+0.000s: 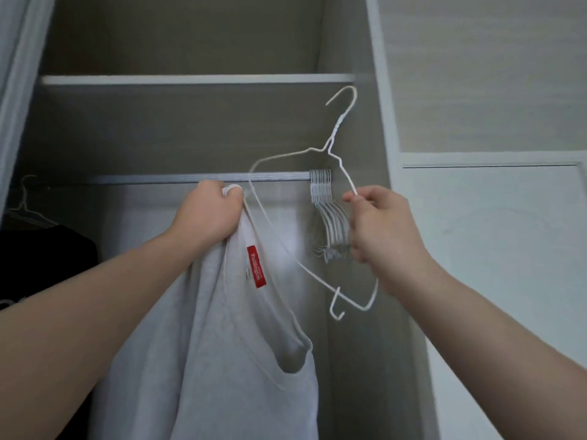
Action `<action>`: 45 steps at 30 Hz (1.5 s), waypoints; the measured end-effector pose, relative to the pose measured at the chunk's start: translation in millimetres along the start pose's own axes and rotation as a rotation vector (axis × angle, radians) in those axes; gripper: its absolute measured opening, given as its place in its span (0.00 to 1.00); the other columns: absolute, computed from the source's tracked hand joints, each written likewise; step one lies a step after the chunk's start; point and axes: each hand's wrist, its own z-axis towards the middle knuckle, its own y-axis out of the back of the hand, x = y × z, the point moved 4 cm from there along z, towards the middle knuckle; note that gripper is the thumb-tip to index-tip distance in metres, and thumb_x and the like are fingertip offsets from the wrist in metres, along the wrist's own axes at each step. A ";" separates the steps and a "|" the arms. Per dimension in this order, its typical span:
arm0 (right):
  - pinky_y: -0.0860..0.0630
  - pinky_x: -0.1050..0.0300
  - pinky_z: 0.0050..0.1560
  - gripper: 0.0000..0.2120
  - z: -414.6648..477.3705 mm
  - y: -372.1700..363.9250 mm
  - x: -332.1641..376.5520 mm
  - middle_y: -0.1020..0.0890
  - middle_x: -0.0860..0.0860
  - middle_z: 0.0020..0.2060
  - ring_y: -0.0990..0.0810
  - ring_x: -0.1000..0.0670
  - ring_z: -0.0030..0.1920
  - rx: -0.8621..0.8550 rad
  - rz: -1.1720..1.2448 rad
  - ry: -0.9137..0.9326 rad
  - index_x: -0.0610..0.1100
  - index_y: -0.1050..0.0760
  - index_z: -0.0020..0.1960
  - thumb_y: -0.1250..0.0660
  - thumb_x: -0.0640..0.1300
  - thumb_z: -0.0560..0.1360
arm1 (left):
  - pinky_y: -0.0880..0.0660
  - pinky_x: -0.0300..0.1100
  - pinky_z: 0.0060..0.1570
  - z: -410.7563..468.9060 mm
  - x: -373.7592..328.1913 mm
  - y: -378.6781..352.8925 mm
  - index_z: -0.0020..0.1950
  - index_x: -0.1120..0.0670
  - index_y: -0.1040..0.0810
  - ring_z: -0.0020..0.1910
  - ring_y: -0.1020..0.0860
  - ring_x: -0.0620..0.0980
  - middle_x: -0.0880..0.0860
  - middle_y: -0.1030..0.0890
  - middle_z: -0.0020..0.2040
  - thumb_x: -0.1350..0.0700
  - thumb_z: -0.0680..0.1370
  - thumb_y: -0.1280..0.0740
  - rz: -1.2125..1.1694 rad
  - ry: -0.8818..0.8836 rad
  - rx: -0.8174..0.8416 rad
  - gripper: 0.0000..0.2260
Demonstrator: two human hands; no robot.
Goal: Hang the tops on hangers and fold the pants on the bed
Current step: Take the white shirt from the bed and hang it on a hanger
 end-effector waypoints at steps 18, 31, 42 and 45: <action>0.45 0.65 0.22 0.12 -206.6 302.3 13.5 0.39 0.52 0.23 0.43 0.53 0.21 0.148 0.358 -0.506 0.40 0.21 0.47 0.39 0.45 0.83 | 0.35 0.43 0.37 -223.2 -149.3 35.7 0.48 0.63 0.19 0.39 0.28 0.52 0.57 0.22 0.41 0.59 0.82 0.39 0.053 0.209 0.366 0.11; 0.43 0.69 0.28 0.21 -439.0 431.3 50.4 0.36 0.55 0.21 0.40 0.53 0.22 0.256 -0.009 -0.372 0.46 0.17 0.53 0.32 0.63 0.76 | 0.21 0.47 0.45 -458.6 -163.9 8.9 0.46 0.58 0.17 0.41 0.20 0.53 0.55 0.17 0.41 0.64 0.80 0.40 -0.348 0.786 0.606 0.12; 0.39 0.73 0.26 0.10 -485.8 447.8 82.9 0.27 0.60 0.23 0.33 0.58 0.22 0.390 -0.359 -0.377 0.54 0.18 0.46 0.38 0.48 0.78 | 0.39 0.42 0.32 -540.2 -238.6 18.1 0.32 0.50 0.31 0.31 0.31 0.47 0.49 0.29 0.31 0.60 0.82 0.44 0.114 0.159 0.883 0.18; 0.39 0.73 0.26 0.09 -482.7 439.4 77.6 0.26 0.60 0.24 0.32 0.57 0.23 0.434 -0.396 -0.400 0.52 0.18 0.46 0.36 0.47 0.82 | 0.39 0.41 0.30 -544.0 -260.1 25.6 0.31 0.53 0.32 0.30 0.30 0.46 0.47 0.30 0.28 0.62 0.80 0.43 0.090 0.107 0.907 0.17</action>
